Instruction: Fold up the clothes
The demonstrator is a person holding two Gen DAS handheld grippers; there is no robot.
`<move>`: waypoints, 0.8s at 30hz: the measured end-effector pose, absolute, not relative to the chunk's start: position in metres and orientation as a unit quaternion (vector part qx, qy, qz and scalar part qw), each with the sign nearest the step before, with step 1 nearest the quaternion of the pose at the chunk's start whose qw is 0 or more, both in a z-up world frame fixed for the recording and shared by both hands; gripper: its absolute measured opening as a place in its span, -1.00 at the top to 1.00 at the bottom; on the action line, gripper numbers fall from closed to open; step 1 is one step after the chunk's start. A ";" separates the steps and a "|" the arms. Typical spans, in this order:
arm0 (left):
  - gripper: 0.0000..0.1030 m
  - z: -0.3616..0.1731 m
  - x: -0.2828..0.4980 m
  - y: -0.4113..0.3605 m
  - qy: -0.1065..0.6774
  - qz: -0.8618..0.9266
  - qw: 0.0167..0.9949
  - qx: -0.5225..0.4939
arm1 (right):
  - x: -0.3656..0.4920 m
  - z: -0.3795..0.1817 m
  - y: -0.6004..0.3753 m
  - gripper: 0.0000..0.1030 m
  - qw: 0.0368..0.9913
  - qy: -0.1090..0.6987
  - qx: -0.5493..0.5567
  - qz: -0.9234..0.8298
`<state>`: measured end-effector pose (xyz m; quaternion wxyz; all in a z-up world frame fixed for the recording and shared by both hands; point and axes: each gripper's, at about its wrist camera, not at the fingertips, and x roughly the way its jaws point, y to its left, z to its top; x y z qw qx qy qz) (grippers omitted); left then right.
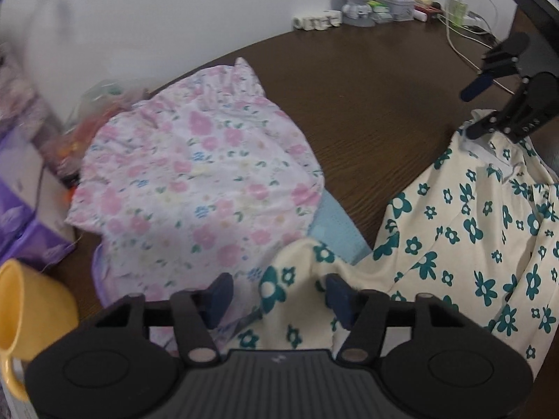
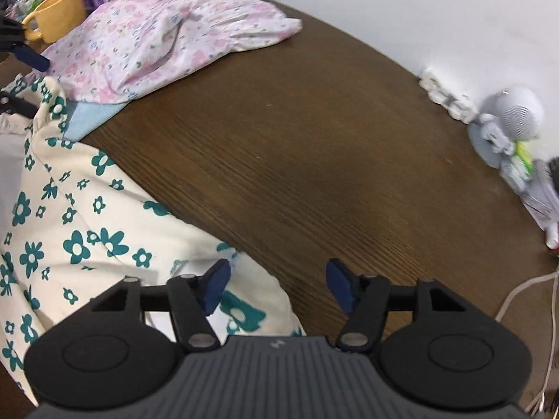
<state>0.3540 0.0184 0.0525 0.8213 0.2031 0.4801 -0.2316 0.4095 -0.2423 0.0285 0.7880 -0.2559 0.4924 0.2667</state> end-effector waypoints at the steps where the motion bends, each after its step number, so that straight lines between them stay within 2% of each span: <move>1: 0.14 0.051 0.355 0.017 0.476 -0.237 0.821 0.206 | 0.411 0.026 -0.241 0.02 0.787 0.493 -0.255 0.269; 2: 0.43 0.051 0.355 0.016 0.474 -0.244 0.820 0.207 | 0.411 0.024 -0.239 0.11 0.785 0.494 -0.256 0.272; 3: 0.61 0.050 0.355 0.015 0.472 -0.251 0.819 0.208 | 0.411 0.022 -0.237 0.33 0.784 0.494 -0.257 0.274; 4: 0.91 0.049 0.356 0.014 0.471 -0.257 0.818 0.209 | 0.411 0.020 -0.235 0.62 0.782 0.495 -0.257 0.277; 6: 0.93 0.050 0.353 0.013 0.464 -0.263 0.819 0.211 | 0.406 0.019 -0.232 0.83 0.780 0.490 -0.268 0.284; 8: 0.95 0.053 0.345 0.012 0.453 -0.260 0.825 0.218 | 0.398 0.019 -0.230 0.89 0.779 0.482 -0.279 0.288; 14: 0.97 0.076 0.302 0.010 0.392 -0.247 0.848 0.256 | 0.353 0.042 -0.236 0.91 0.806 0.419 -0.308 0.282; 19: 0.97 0.092 0.228 0.012 0.323 -0.251 0.865 0.291 | 0.280 0.059 -0.243 0.91 0.818 0.356 -0.353 0.283; 24: 0.96 0.058 0.175 0.013 0.351 -0.273 0.843 0.301 | 0.225 0.026 -0.250 0.91 0.801 0.368 -0.381 0.281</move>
